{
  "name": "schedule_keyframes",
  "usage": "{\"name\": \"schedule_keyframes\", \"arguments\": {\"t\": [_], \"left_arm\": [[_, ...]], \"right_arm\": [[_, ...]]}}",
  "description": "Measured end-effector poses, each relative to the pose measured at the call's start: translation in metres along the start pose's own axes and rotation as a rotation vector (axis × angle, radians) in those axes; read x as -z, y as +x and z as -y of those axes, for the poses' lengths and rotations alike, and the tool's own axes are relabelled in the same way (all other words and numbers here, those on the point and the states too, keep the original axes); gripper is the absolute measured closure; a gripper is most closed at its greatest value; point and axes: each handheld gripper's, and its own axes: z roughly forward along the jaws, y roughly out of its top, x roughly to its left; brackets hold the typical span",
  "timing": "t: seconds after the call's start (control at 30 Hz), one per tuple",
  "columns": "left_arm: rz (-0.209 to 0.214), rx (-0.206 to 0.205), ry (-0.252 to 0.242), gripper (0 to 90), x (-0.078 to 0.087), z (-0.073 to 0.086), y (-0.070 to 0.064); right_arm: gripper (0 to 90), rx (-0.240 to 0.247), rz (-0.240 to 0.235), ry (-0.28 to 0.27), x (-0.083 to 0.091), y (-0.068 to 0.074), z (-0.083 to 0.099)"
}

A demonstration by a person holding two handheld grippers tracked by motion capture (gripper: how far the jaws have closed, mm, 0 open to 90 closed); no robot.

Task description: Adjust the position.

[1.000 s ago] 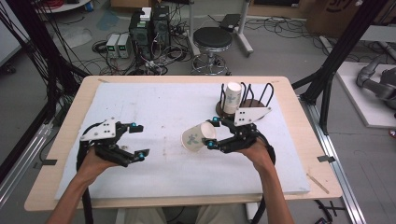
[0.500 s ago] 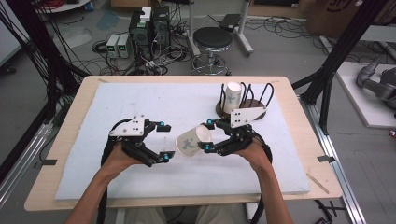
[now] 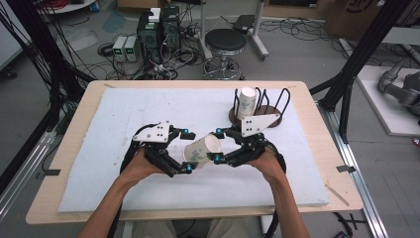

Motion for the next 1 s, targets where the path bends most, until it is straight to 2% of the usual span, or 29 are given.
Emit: {"name": "schedule_keyframes", "arguments": {"t": [0.3,0.47,0.57,0.8,0.9,1.0], "left_arm": [[0.016,0.011,0.032,8.0,-0.013,0.003,0.001],[0.024,0.004,0.054,8.4,-0.016,0.005,0.001],[0.026,0.009,0.043,9.9,-0.015,0.005,0.001],[0.056,-0.001,0.035,22.0,-0.011,0.005,0.001],[0.057,0.0,0.032,27.1,-0.011,0.006,0.001],[0.052,-0.002,0.029,28.6,-0.011,0.006,0.0]], "right_arm": [[37.0,0.007,-0.017,0.001,-0.005,0.0,0.0],[37.0,0.002,-0.021,-0.005,-0.003,0.0,0.0],[37.0,0.006,-0.025,-0.008,-0.004,0.001,0.0],[37.1,0.006,-0.028,-0.002,-0.005,0.001,0.0],[37.1,0.005,-0.038,-0.005,-0.006,0.001,0.0],[37.2,0.008,-0.034,-0.007,-0.005,0.001,0.0]]}}
